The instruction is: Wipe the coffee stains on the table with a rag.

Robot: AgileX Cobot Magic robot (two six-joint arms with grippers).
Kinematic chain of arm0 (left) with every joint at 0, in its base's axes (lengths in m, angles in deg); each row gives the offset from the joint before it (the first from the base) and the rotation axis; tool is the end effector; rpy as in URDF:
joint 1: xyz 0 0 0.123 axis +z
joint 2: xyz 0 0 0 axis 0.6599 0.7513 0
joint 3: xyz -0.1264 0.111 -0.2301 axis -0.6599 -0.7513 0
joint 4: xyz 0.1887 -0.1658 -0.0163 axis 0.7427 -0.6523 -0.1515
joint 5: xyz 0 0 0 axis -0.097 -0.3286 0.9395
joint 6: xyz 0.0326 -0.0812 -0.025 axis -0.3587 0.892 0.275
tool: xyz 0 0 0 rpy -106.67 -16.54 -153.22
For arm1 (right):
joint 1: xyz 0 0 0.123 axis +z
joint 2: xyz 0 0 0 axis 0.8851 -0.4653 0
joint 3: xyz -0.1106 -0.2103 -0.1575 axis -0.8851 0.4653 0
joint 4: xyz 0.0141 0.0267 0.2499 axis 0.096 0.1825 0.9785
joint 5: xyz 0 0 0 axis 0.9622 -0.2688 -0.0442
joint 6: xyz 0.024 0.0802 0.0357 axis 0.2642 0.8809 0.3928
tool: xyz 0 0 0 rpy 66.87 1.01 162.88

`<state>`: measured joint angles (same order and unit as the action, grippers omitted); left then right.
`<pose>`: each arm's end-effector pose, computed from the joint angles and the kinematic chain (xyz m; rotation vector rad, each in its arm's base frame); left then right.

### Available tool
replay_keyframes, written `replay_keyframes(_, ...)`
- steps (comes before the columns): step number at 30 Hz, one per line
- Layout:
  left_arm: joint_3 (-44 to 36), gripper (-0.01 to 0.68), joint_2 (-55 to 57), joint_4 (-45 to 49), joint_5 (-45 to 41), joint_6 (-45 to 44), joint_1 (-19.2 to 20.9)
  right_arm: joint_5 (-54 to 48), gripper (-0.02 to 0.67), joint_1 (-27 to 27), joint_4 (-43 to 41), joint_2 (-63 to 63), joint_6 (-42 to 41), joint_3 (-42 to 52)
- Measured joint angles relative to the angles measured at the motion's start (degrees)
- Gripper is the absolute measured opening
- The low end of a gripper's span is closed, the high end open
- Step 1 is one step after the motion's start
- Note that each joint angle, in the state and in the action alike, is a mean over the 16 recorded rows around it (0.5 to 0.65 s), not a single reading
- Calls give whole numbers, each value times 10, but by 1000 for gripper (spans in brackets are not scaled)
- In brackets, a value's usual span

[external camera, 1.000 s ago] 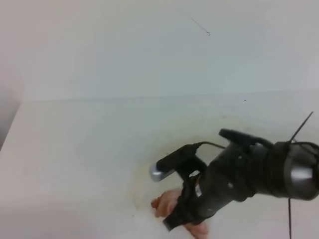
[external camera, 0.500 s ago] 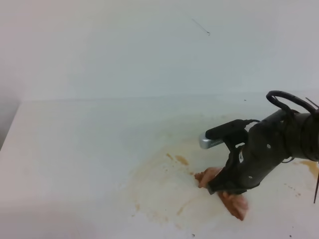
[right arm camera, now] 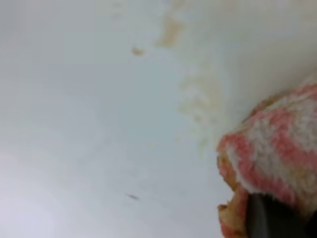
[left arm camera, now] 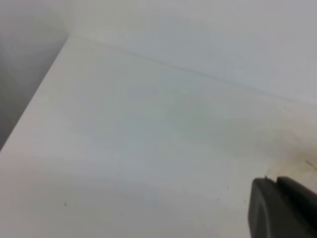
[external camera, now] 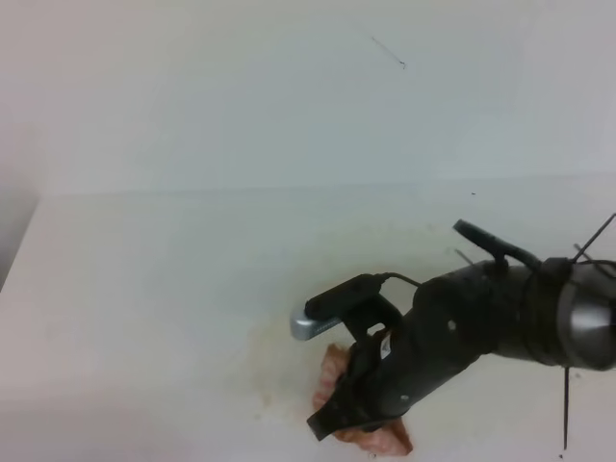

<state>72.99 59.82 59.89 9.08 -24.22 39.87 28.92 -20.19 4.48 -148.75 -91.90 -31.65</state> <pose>0.0530 -0.0073 0.1733 -0.1947 1.7997 -0.2834 0.2662 0.2561 0.1589 -0.8145 2.6382 0.4339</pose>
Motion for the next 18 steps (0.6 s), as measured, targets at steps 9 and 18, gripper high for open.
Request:
replay_keyframes(9,3,0,0,0,0,0,0,13,21,17,18,-30,-15,-22)
replay_keyframes(18,3,0,0,0,1,0,0,-19,16,8,4,-76,-16,-98)
